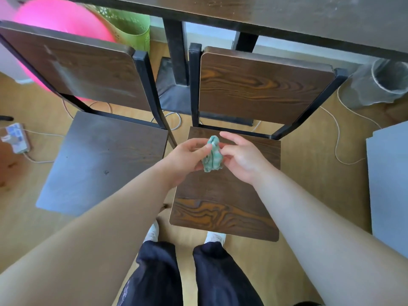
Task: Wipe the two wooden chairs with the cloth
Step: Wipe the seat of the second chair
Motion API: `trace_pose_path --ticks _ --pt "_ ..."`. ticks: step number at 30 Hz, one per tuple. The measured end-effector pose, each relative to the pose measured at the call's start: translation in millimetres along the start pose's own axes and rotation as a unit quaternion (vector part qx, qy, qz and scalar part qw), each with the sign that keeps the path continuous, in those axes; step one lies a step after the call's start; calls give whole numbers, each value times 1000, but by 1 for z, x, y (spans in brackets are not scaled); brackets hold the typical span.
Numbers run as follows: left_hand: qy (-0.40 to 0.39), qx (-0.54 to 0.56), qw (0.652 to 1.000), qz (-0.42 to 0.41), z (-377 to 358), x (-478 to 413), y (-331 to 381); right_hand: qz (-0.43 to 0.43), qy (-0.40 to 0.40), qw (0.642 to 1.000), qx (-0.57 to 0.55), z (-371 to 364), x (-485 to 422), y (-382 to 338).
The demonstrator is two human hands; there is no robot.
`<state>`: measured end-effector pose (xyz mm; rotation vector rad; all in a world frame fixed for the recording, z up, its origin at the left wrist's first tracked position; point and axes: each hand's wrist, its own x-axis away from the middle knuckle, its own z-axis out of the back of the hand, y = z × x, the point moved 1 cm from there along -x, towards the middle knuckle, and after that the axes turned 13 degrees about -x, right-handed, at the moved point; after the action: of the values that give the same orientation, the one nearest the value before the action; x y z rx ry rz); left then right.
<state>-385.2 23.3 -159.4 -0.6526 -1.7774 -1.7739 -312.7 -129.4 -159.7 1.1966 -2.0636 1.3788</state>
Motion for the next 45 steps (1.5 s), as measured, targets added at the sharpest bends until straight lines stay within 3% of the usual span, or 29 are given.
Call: trace_pose_path --ticks 4,12,17,20,31,39,45 --pt "-13 69 996 54 28 9 -8 -20 -35 999 33 -24 -6 12" --pt "69 24 997 40 119 26 -30 -10 -40 989 140 -101 -27 40" --pt "91 25 995 43 199 42 -45 17 5 947 321 -157 -49 61" --pt "76 39 995 52 242 52 -53 28 19 929 369 -192 -63 77" --pt "-20 -80 996 37 354 77 -76 38 9 950 310 -314 -81 116" --pt "100 -92 990 -46 370 69 -79 21 -23 945 326 -342 -72 112" --pt "-32 -118 989 -78 363 64 -66 42 -67 932 354 -337 -69 98"
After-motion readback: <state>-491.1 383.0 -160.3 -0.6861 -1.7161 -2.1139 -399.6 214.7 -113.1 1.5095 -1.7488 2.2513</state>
